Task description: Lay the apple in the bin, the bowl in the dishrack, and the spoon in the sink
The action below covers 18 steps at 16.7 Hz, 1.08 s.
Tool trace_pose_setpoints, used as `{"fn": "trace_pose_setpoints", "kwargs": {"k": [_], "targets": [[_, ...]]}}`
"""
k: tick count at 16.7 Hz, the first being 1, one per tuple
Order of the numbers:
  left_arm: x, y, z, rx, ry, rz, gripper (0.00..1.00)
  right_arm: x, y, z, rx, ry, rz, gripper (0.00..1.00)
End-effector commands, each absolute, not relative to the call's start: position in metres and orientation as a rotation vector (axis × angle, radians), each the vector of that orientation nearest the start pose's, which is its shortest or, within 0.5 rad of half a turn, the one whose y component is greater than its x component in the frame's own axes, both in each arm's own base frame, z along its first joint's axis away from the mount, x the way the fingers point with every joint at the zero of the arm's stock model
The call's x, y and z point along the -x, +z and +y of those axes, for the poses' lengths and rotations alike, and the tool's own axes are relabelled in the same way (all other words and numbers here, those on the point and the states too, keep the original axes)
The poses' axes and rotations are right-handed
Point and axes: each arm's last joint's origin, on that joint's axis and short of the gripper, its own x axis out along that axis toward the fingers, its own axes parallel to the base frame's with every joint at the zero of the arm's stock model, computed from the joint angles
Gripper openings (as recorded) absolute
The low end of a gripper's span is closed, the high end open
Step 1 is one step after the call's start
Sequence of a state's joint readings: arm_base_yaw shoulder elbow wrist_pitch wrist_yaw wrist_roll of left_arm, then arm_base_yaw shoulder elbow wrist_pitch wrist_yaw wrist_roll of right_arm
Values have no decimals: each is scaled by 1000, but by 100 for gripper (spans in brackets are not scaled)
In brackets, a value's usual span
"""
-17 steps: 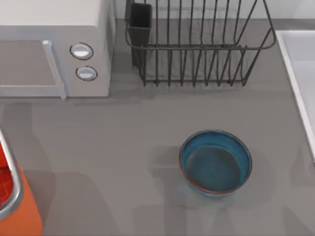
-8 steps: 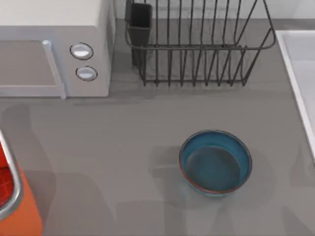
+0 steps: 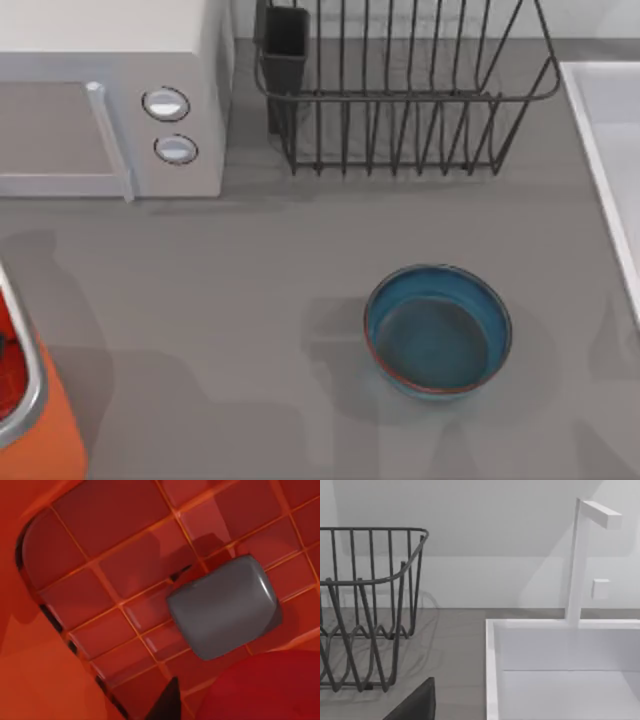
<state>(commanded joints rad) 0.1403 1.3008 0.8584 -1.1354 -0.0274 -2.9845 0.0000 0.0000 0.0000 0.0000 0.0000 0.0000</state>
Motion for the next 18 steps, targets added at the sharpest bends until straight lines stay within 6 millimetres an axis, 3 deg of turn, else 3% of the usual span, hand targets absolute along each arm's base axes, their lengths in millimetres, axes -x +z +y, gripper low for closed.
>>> {"fn": "trace_pose_setpoints", "kwargs": {"k": [1, 14, 18], "targets": [[-200, 205, 30, 2185, 2210, -6, 0, -106, 160, -1, 0, 0, 0, 100], [-200, 205, 30, 2185, 2210, -6, 98, -106, 160, -1, 0, 0, 0, 100], [-200, 205, 30, 2185, 2210, -6, 100, -106, 160, -1, 0, 0, 0, 100]]}}
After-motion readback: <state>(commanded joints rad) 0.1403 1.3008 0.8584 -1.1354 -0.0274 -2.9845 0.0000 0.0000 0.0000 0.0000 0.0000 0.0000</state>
